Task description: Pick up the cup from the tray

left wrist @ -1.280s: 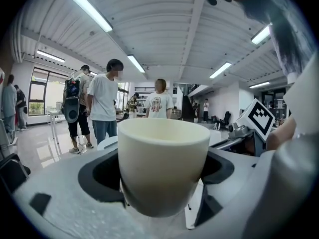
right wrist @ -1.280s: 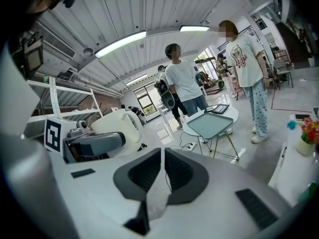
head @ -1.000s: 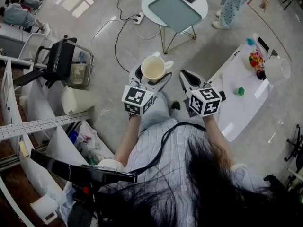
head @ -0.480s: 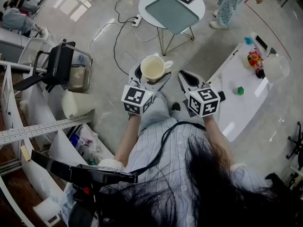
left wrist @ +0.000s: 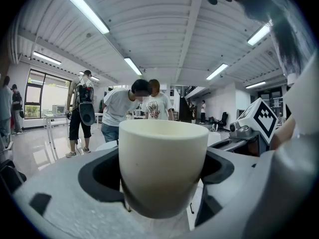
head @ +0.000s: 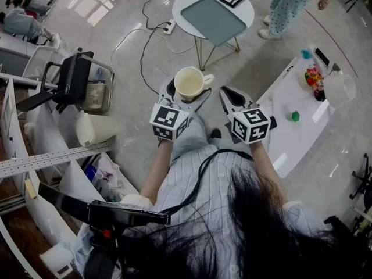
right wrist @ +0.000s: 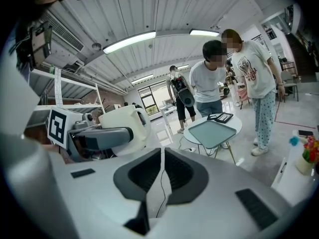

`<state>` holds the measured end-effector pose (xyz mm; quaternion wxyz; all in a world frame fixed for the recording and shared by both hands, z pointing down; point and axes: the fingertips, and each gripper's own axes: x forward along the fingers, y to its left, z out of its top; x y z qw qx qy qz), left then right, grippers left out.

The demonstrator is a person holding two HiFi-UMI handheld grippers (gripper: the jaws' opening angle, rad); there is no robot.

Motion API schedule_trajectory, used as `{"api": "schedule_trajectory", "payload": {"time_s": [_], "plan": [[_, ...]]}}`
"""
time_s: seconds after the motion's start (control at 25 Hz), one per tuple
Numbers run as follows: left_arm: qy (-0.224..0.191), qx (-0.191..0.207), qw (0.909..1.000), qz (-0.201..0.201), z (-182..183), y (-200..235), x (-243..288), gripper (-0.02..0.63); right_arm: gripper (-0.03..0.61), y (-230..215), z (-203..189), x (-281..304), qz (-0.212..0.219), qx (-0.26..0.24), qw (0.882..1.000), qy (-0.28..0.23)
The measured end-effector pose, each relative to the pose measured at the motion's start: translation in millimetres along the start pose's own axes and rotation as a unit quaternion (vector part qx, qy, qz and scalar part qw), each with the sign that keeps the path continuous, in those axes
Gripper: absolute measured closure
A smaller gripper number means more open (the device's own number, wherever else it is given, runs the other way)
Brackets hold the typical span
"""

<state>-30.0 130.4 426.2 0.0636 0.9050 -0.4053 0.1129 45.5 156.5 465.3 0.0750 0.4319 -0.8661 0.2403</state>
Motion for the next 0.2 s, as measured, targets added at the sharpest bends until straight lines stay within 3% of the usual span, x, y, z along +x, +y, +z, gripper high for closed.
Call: {"api": "schedule_trajectory", "payload": {"time_s": [0.2], "plan": [[-0.001,0.001,1.0000,0.000,4.6,9.7,5.5,0.155,0.537,-2.3,5.7,9.1,0.000,-0.003,1.000,0.002]]}}
